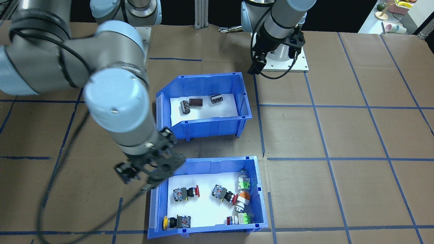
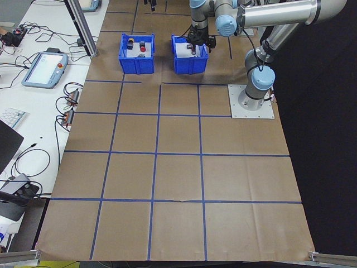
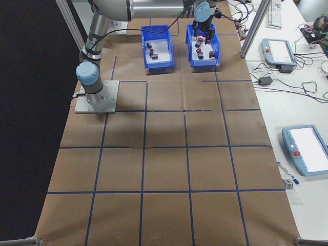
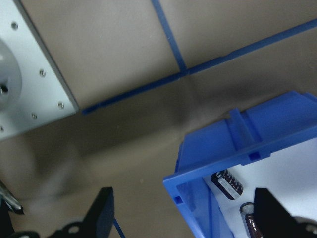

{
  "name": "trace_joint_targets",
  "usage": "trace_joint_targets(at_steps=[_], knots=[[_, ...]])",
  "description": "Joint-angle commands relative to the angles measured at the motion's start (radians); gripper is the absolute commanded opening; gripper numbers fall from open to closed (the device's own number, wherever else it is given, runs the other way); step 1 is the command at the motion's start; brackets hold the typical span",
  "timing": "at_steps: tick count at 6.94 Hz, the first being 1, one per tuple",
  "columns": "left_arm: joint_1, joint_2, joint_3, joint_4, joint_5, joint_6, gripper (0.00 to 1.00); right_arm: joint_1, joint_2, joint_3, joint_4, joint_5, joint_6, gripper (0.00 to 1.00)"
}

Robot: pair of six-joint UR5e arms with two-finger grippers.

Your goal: Place battery box in front

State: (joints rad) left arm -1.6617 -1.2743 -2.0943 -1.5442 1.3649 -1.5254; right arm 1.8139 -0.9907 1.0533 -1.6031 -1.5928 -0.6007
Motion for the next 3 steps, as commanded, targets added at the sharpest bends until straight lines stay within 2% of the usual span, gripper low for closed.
trace_joint_targets(at_steps=[1,3], knots=[[-0.099,0.003,-0.097,0.210,-0.067,-0.195,1.00,0.132,0.111,-0.142,0.012,-0.003,-0.153,1.00],[-0.145,0.001,-0.168,0.365,-0.066,-0.295,1.00,0.175,0.112,-0.134,0.011,-0.003,-0.375,1.00]])
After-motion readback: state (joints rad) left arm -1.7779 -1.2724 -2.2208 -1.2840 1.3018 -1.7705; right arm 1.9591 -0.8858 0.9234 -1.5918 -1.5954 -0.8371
